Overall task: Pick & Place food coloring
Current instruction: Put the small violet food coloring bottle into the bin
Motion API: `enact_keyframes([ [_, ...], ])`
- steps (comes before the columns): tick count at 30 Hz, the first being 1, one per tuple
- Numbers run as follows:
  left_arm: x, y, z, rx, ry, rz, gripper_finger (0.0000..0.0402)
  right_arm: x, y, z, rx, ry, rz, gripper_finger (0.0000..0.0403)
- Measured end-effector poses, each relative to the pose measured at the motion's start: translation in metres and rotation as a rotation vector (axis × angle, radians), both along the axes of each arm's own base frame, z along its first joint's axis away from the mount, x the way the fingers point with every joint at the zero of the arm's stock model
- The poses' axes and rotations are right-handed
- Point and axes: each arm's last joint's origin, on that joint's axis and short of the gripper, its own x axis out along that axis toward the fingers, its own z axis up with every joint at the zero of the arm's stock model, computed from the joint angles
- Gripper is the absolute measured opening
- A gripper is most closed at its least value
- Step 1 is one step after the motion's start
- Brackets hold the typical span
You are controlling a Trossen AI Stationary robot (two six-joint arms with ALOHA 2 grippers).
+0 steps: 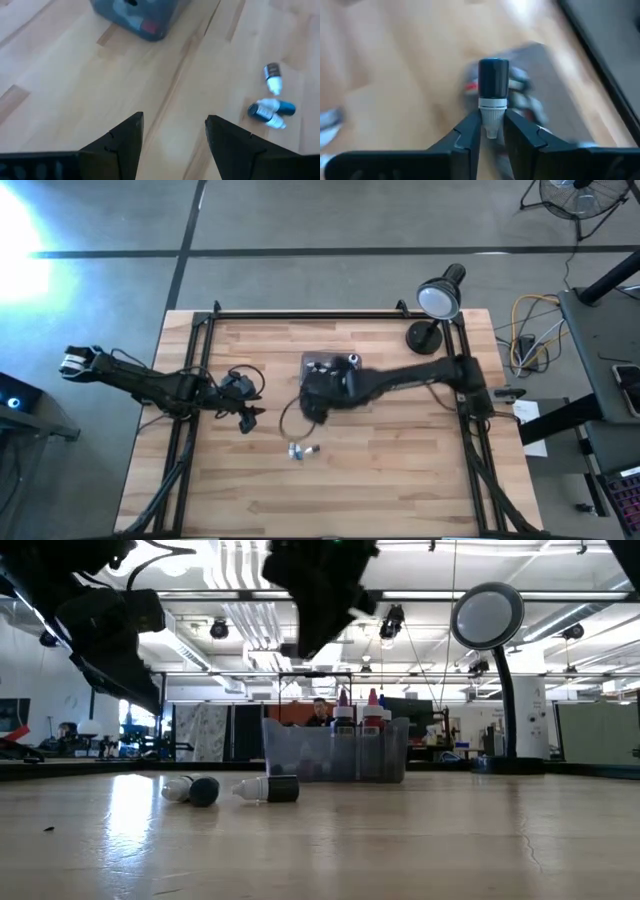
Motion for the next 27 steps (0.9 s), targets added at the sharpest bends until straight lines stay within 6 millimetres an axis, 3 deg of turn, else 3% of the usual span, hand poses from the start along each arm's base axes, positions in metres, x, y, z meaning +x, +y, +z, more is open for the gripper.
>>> enact_keyframes([
  [3,0.003,-0.001,0.002,-0.001,-0.036,-0.007,0.019,-0.013,-0.032,0.015,0.101,-0.059,-0.214,0.009],
  [6,0.007,0.0,0.001,0.003,-0.053,-0.017,0.019,-0.016,-0.06,0.015,0.205,-0.059,-0.291,0.0119],
  [11,0.016,-0.002,-0.007,-0.073,-0.029,-0.051,0.019,-0.015,-0.074,0.018,0.264,-0.072,-0.305,0.0179],
  [14,0.024,-0.006,-0.013,-0.085,-0.033,-0.123,0.019,-0.018,-0.059,0.035,0.228,-0.101,-0.23,0.0205],
  [18,0.038,-0.014,-0.021,-0.075,-0.055,-0.289,0.019,-0.028,-0.02,0.05,0.245,-0.093,-0.166,0.0215],
  [24,0.055,-0.02,-0.027,-0.357,0.058,-0.088,0.019,-0.063,0.017,0.034,0.385,0.045,-0.642,0.0216],
  [27,0.063,-0.031,-0.026,-0.469,0.087,-0.021,0.0186,-0.075,0.042,0.03,0.405,0.076,-0.756,0.0216],
])
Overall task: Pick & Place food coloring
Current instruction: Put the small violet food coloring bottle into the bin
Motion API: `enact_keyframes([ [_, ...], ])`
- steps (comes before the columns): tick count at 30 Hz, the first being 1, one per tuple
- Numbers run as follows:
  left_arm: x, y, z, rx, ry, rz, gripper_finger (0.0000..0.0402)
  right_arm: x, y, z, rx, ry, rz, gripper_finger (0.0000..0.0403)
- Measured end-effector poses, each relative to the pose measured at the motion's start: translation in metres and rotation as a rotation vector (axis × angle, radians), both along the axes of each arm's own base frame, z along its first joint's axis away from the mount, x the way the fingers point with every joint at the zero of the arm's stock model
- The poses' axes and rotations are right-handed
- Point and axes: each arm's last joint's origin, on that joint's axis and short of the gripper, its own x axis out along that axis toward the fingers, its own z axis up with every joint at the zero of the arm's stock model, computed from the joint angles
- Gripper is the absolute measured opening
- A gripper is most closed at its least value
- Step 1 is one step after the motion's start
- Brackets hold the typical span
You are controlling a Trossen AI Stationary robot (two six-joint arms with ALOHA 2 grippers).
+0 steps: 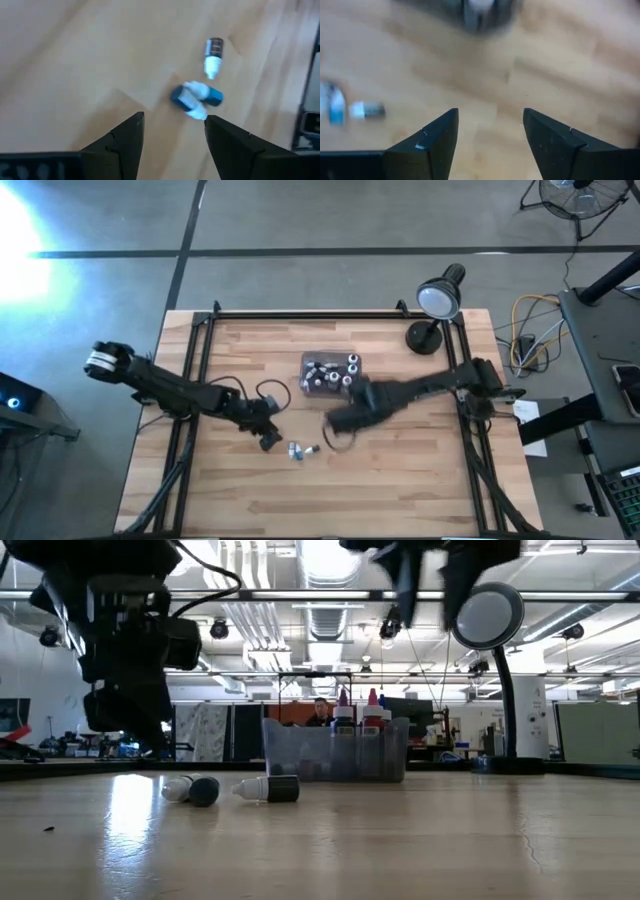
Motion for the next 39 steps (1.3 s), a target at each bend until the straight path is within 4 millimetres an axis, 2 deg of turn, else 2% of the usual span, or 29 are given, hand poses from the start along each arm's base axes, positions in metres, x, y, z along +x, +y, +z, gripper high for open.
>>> enact_keyframes([
  [3,0.007,-0.014,0.0,-0.044,0.032,0.037,0.0174,-0.008,0.018,-0.003,-0.001,0.022,-0.028,0.0216],
  [6,0.013,-0.029,-0.002,-0.064,0.096,0.09,0.016,-0.011,0.025,-0.008,-0.032,0.028,-0.033,0.0216],
  [10,0.023,-0.046,-0.005,-0.036,0.147,0.195,0.0148,-0.019,0.033,-0.025,-0.053,0.089,-0.025,0.0216],
  [16,0.046,-0.055,0.001,0.094,0.23,0.381,0.0147,-0.03,0.04,-0.048,-0.099,0.175,0.0,0.0217],
  [24,0.078,-0.072,0.013,0.091,0.258,0.431,0.0147,-0.047,0.06,-0.064,-0.118,0.27,0.151,0.0216],
  [32,0.076,-0.092,0.012,0.079,0.328,0.473,0.0147,-0.071,0.077,-0.075,-0.131,0.311,0.159,0.0216],
  [39,0.074,-0.103,0.0,0.059,0.363,0.498,0.0147,-0.084,0.079,-0.075,-0.142,0.307,0.144,0.0216],
])
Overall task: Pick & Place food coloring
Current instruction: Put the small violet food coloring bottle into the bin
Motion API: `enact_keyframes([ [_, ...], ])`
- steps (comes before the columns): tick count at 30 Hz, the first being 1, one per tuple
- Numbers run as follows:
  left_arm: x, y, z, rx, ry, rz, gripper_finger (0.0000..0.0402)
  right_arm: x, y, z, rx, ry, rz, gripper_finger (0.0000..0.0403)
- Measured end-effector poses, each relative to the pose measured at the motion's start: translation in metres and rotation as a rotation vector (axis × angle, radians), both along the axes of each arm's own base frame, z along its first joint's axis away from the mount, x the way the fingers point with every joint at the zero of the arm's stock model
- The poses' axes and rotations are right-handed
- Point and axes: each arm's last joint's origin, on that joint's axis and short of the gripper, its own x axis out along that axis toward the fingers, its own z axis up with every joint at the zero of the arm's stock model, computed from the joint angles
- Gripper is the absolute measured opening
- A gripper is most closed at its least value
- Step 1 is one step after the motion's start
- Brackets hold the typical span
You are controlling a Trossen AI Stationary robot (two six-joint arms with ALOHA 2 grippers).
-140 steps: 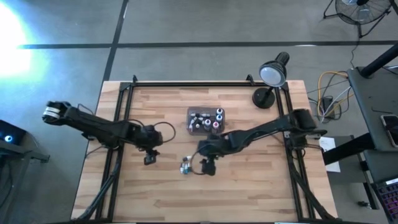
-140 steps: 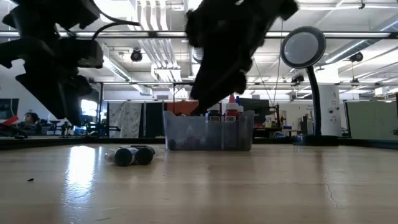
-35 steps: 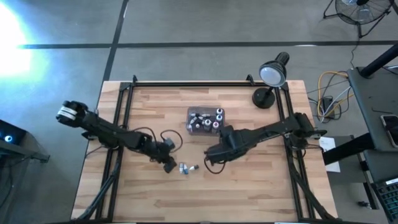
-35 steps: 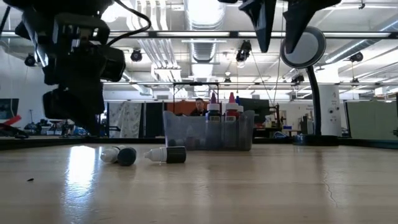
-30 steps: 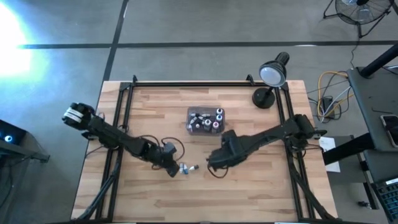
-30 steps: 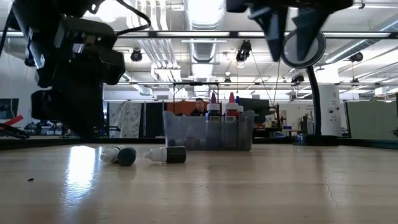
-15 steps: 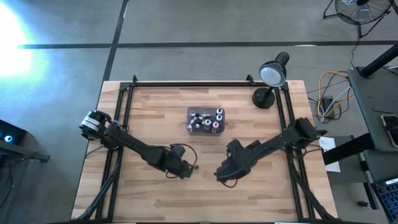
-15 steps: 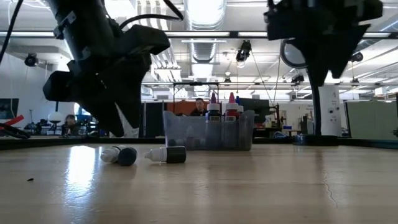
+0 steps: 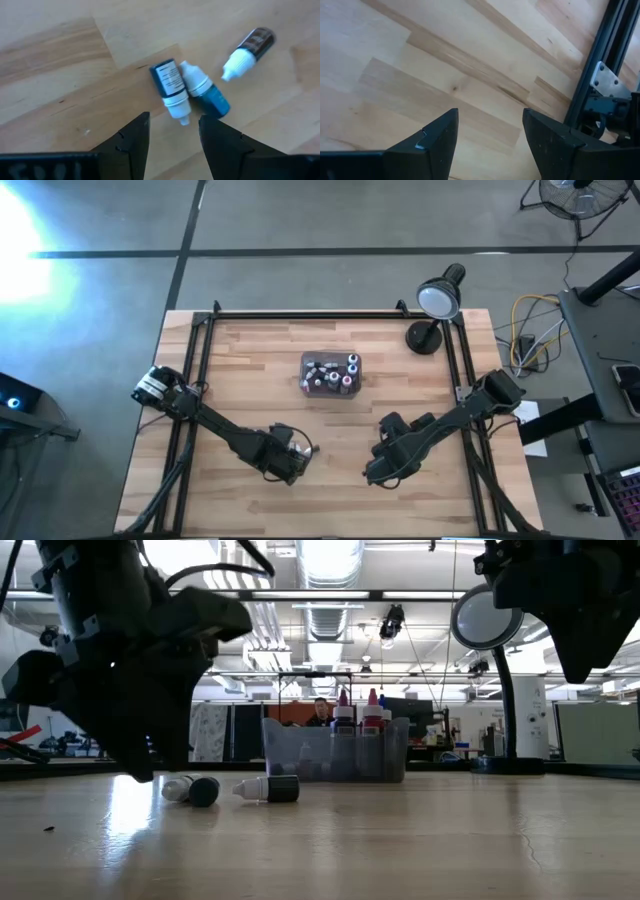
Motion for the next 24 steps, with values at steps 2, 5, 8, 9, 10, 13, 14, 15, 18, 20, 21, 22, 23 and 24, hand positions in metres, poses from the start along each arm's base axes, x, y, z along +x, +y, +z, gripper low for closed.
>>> enact_keyframes([
  [2,0.001,0.0,-0.004,0.003,0.01,0.002,0.0147,-0.001,0.0,0.0,-0.001,0.002,0.001,0.0216],
  [5,0.003,0.0,-0.008,0.005,0.01,0.005,0.0147,-0.002,-0.001,-0.001,-0.002,0.006,0.001,0.0214],
  [8,0.003,0.0,-0.01,0.013,0.018,-0.002,0.0147,-0.002,-0.001,-0.002,-0.002,0.005,0.001,0.0214],
  [9,0.003,0.0,-0.011,0.015,0.022,-0.002,0.0147,-0.002,-0.001,-0.002,-0.001,0.005,0.001,0.0214],
  [10,0.003,0.0,-0.012,0.019,0.03,-0.002,0.0147,-0.002,-0.001,-0.002,-0.001,0.005,0.0,0.0214],
  [13,0.003,0.0,-0.014,0.026,0.039,-0.008,0.0147,-0.002,-0.001,-0.002,0.001,0.006,0.0,0.0214],
  [14,0.003,0.0,-0.015,0.028,0.041,-0.012,0.0147,-0.002,0.0,-0.002,0.004,0.007,-0.002,0.0214],
  [15,0.003,0.0,-0.015,0.031,0.043,-0.019,0.0147,-0.002,0.0,-0.002,0.007,0.007,-0.002,0.0214],
  [18,0.004,0.002,-0.015,0.042,0.045,-0.036,0.0147,-0.002,0.0,-0.002,0.009,0.007,-0.003,0.0214],
  [20,0.005,0.004,-0.015,0.049,0.049,-0.05,0.0144,-0.002,0.0,-0.002,0.012,0.008,-0.005,0.0214],
  [21,0.006,0.005,-0.016,0.05,0.052,-0.059,0.0141,-0.002,0.0,-0.002,0.013,0.007,-0.005,0.0214],
  [22,0.006,0.006,-0.016,0.052,0.055,-0.063,0.0136,-0.002,0.0,-0.002,0.013,0.006,-0.006,0.0214],
  [23,0.006,0.007,-0.016,0.055,0.058,-0.068,0.0131,-0.002,0.0,-0.002,0.012,0.006,-0.008,0.0214],
  [24,0.006,0.007,-0.017,0.058,0.06,-0.073,0.0125,-0.002,0.0,-0.002,0.012,0.004,-0.011,0.0214],
])
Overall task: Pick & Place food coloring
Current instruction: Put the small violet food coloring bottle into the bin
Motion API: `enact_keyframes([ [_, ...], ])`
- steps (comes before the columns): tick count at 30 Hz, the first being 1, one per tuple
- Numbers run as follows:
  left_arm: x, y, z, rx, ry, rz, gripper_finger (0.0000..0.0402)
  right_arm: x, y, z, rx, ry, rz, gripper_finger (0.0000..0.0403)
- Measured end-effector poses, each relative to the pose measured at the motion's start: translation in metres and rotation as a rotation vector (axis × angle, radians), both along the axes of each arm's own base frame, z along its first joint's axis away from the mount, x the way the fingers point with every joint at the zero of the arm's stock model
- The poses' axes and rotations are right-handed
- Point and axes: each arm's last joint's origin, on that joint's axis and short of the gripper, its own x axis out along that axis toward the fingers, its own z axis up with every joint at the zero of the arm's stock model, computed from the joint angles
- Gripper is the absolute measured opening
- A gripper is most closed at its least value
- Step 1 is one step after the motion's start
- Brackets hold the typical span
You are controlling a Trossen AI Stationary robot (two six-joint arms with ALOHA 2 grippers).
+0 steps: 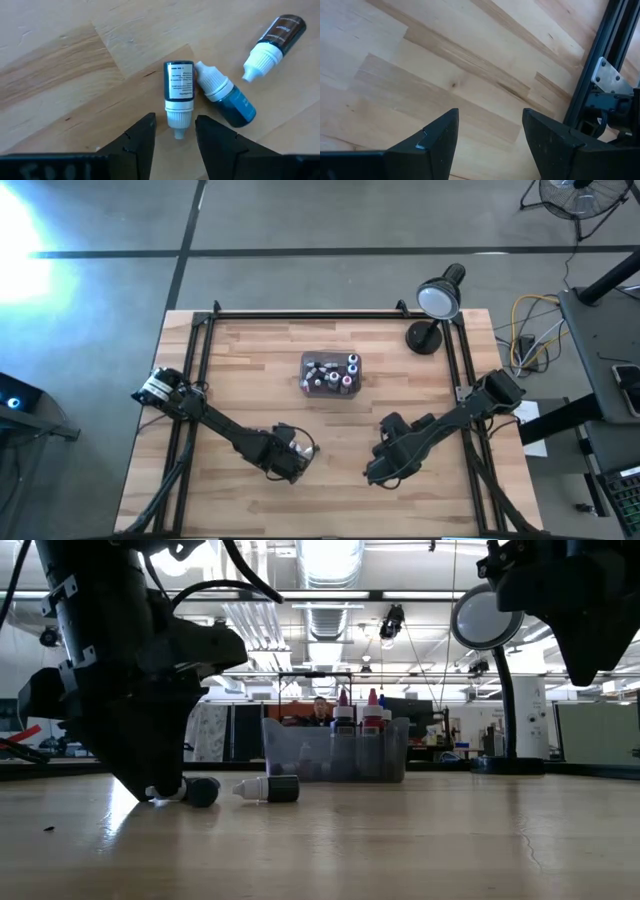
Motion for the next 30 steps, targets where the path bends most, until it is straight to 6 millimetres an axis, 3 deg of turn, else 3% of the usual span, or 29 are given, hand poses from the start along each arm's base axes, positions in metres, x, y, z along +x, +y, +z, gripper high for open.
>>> enact_keyframes([
  [8,-0.001,0.003,-0.002,0.07,0.003,-0.068,0.0072,0.0,0.0,0.0,-0.001,-0.008,-0.017,0.0214],
  [13,0.003,0.011,-0.003,0.178,-0.018,-0.086,0.004,-0.001,0.005,0.002,-0.02,-0.046,-0.037,0.0214],
  [20,0.008,0.022,0.004,0.2,-0.019,-0.165,0.0007,-0.003,0.01,0.008,-0.062,-0.107,-0.07,0.0214],
  [25,0.005,0.027,0.029,0.199,-0.089,-0.186,0.0005,-0.008,0.011,0.018,-0.083,-0.186,-0.092,0.0214],
  [30,-0.006,0.039,0.076,0.24,-0.25,-0.132,0.0004,-0.016,0.005,0.039,-0.119,-0.326,-0.12,0.0214],
])
